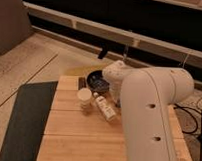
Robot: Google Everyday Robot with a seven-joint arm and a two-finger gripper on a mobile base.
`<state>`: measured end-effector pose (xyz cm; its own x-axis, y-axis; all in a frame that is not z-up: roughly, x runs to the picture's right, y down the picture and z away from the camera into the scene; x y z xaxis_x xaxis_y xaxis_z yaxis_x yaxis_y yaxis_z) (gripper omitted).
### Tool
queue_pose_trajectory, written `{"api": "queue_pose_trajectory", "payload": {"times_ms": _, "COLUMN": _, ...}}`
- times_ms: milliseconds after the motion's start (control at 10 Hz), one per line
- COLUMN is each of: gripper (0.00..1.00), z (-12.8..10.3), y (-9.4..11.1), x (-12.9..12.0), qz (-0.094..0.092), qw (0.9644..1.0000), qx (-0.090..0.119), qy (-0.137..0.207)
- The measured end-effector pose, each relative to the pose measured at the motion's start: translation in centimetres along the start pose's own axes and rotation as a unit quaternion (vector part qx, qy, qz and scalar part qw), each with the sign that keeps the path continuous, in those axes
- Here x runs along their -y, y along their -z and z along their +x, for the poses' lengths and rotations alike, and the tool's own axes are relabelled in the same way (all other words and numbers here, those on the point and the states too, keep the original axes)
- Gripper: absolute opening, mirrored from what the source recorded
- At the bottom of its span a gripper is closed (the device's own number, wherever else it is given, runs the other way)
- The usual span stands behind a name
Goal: Wipe the white sponge on the table
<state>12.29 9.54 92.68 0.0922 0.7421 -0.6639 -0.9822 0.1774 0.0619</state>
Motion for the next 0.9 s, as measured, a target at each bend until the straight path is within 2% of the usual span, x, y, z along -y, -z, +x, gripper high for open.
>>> {"api": "queue_pose_trajectory", "payload": {"times_ms": 200, "gripper": 0.76, "z": -1.8, "y": 1.4, "x": -1.1, "qz": -0.013, "qw": 0.9995, "qx": 0.023, "qy": 0.019}}
{"api": "queue_pose_trajectory", "payload": {"times_ms": 400, "gripper": 0.76, "z": -2.5, "y": 2.2, "x": -1.7, "qz": -0.027, "qw": 0.9987, "qx": 0.035, "qy": 0.027}}
{"api": "queue_pose_trajectory", "payload": {"times_ms": 700, "gripper": 0.76, "z": -0.7, "y": 1.8, "x": -1.0, "qz": -0.052, "qw": 0.9984, "qx": 0.019, "qy": 0.011}}
{"api": "queue_pose_trajectory", "payload": {"times_ms": 900, "gripper": 0.76, "z": 0.2, "y": 2.5, "x": -0.8, "qz": -0.067, "qw": 0.9977, "qx": 0.009, "qy": 0.004}}
